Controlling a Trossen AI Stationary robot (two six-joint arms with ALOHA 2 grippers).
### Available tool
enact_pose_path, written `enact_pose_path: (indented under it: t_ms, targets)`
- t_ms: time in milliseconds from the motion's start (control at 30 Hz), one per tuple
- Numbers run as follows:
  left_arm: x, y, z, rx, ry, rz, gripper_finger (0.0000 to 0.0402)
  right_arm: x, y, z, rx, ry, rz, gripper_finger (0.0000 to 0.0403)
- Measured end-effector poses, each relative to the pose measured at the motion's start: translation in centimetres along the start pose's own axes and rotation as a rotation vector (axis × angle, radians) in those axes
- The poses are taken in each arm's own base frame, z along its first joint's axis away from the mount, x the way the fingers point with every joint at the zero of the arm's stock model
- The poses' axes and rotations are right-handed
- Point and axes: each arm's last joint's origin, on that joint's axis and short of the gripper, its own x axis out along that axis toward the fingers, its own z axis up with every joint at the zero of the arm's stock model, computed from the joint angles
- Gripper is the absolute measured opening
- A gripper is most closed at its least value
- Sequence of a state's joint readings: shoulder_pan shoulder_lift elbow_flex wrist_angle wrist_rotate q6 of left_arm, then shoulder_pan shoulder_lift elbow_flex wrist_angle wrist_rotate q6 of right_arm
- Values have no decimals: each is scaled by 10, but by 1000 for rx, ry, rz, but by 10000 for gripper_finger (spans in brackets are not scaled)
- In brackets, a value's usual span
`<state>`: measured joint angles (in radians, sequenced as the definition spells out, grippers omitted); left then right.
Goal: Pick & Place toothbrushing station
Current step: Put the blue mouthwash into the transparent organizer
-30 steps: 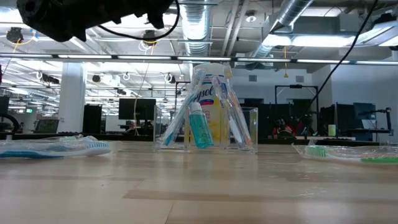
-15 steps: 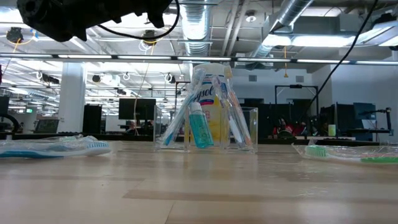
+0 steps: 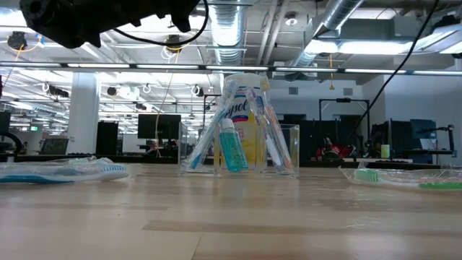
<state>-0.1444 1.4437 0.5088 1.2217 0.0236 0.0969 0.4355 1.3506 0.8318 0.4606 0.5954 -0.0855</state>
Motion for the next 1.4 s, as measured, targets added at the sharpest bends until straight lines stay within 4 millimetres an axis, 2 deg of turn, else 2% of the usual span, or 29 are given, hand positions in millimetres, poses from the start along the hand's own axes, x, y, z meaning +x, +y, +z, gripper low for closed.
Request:
enact_pose_path:
  t_ms: [267, 400, 533, 700, 833, 1400]
  targets:
    - [3, 0, -2, -2, 12, -1, 127, 2, -3, -1, 6, 3, 13, 67]
    - [11, -1, -9, -8, 31, -3, 124, 2, -3, -1, 5, 5, 14, 67]
    - [17, 0, -16, -2, 51, 0, 101, 2, -2, -2, -1, 16, 16, 67]
    - [17, 0, -14, 4, 50, -5, 59, 2, -2, -2, 0, 21, 17, 67]
    - [17, -1, -12, 2, 45, -16, 50, 2, -3, -1, 12, 22, 20, 67]
    - [17, -2, -10, -5, 25, -40, 163, 3, -3, -7, 0, 54, 33, 66]
